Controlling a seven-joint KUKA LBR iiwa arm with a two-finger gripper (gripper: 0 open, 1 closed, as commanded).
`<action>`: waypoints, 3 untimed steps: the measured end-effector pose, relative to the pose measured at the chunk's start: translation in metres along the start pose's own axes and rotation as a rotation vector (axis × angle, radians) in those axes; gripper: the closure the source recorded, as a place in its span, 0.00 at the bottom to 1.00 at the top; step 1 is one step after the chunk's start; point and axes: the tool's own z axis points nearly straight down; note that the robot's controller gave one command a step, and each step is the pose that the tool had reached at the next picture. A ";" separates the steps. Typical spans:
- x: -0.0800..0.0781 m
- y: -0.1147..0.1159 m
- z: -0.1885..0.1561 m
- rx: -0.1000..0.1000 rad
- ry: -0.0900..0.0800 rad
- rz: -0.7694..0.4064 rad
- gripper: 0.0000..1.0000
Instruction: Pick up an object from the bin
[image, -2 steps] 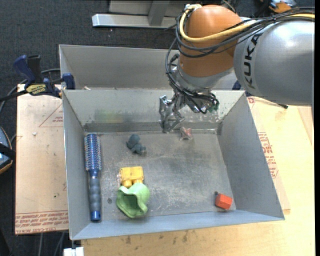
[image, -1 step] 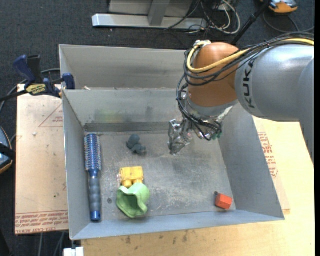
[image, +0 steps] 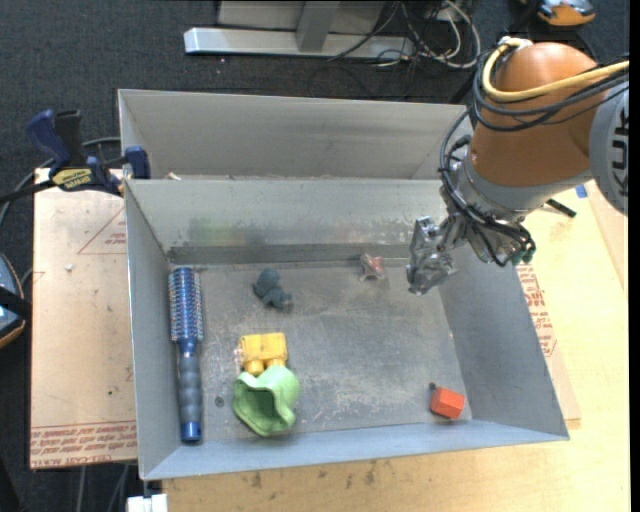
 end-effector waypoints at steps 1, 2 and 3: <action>0.035 -0.050 0.064 -0.004 0.013 0.182 1.00; -0.021 -0.022 0.123 -0.006 0.009 0.304 1.00; 0.020 -0.043 0.102 -0.003 0.011 0.367 1.00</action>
Offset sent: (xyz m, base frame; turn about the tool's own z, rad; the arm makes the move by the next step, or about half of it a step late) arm -0.0174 -0.0574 -0.0623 0.1804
